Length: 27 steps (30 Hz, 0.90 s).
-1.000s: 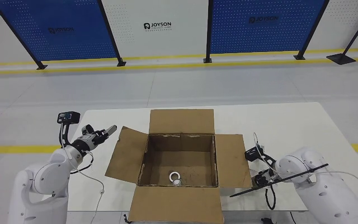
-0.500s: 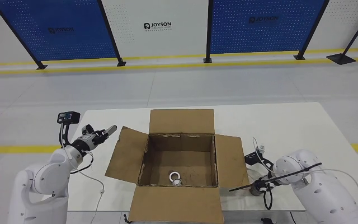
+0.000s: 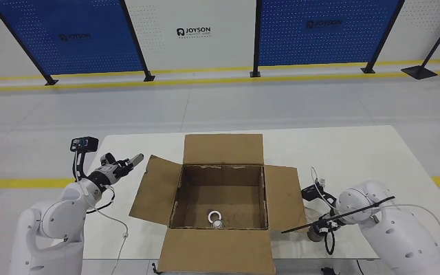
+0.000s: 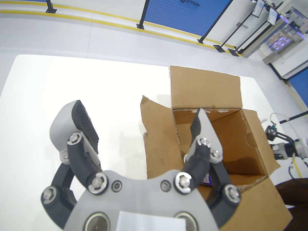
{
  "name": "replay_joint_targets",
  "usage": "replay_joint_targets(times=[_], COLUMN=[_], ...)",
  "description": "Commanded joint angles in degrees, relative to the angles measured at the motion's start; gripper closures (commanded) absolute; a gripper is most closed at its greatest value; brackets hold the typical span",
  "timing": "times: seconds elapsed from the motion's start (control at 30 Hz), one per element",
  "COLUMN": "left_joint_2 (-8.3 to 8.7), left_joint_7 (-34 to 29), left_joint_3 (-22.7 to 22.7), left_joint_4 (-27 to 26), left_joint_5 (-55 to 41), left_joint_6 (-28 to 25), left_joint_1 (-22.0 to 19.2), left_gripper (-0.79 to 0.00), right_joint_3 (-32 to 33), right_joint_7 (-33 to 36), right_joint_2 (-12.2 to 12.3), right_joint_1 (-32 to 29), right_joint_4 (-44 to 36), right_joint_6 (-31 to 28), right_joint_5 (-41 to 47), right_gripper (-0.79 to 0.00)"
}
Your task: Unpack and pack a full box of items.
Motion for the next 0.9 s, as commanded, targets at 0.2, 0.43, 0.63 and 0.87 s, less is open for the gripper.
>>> replay_joint_targets(times=[0.2, 0.43, 0.63, 0.87], left_joint_2=[0.00, 0.00, 0.00, 0.00], left_joint_7=[0.00, 0.00, 0.00, 0.00], left_joint_3=[0.00, 0.00, 0.00, 0.00], left_joint_4=[0.00, 0.00, 0.00, 0.00], left_joint_5=[0.00, 0.00, 0.00, 0.00], left_joint_6=[0.00, 0.00, 0.00, 0.00], left_joint_1=[0.00, 0.00, 0.00, 0.00], left_gripper=[-0.785, -0.785, -0.785, -0.785], right_joint_3=[-1.50, -3.01, -2.50, -0.25], right_joint_7=[0.00, 0.00, 0.00, -0.37], right_joint_2=[3.60, 7.81, 11.51, 12.68], right_joint_1=[2.78, 5.20, 8.45, 12.21], right_joint_4=[-5.21, -12.45, -19.82, -28.76], right_joint_6=[0.53, 3.39, 7.06, 9.54], right_joint_5=[2.33, 4.07, 5.69, 8.83], right_gripper=[-0.785, -0.785, -0.785, -0.785])
